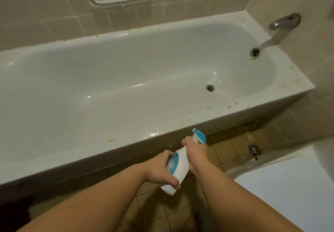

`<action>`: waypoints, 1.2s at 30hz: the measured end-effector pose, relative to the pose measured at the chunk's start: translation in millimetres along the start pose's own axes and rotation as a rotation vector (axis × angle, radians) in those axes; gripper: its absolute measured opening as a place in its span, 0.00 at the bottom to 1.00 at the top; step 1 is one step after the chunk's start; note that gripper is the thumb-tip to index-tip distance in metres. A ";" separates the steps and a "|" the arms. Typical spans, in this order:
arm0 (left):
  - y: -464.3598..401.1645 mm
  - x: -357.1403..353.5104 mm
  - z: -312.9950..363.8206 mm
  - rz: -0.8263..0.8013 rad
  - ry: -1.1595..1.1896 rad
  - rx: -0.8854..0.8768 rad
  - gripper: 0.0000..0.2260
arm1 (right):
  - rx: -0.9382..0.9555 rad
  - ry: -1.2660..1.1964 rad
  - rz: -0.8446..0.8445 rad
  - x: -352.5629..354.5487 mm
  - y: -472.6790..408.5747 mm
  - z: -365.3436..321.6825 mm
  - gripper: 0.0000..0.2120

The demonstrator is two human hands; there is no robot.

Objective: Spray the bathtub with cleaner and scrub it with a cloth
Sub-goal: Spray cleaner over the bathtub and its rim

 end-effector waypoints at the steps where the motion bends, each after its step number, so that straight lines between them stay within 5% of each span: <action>1: -10.1 0.6 10.5 -0.004 -0.023 -0.011 0.47 | 0.007 -0.030 0.018 12.4 -2.7 -6.2 0.25; 9: -98.5 -10.3 109.6 -0.092 -0.159 -0.080 0.46 | 0.020 -0.135 0.156 131.6 -12.7 -54.6 0.16; 15: -168.2 -34.9 196.4 -0.179 -0.265 -0.121 0.46 | 0.039 -0.169 0.324 242.7 -39.5 -77.9 0.33; 22: -214.8 -69.5 271.5 -0.205 -0.340 -0.183 0.45 | 0.133 -0.231 0.384 315.7 -14.9 -113.0 0.14; 28: -211.9 -80.8 263.3 -0.230 -0.288 -0.157 0.41 | 0.084 -0.143 0.373 313.6 -14.5 -101.5 0.23; 36: -170.1 -87.2 177.4 -0.173 -0.174 -0.091 0.44 | 0.121 0.064 0.267 239.5 -10.3 -55.7 0.19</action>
Point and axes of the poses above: each hand's wrist, its own y-axis away from the middle knuckle, its own x-axis out of the back of the hand, z = x × y, the point moved 3 cm from there along -y, towards the middle knuckle, and after that the axes turned 13 degrees about -z, right-handed, at the moved point
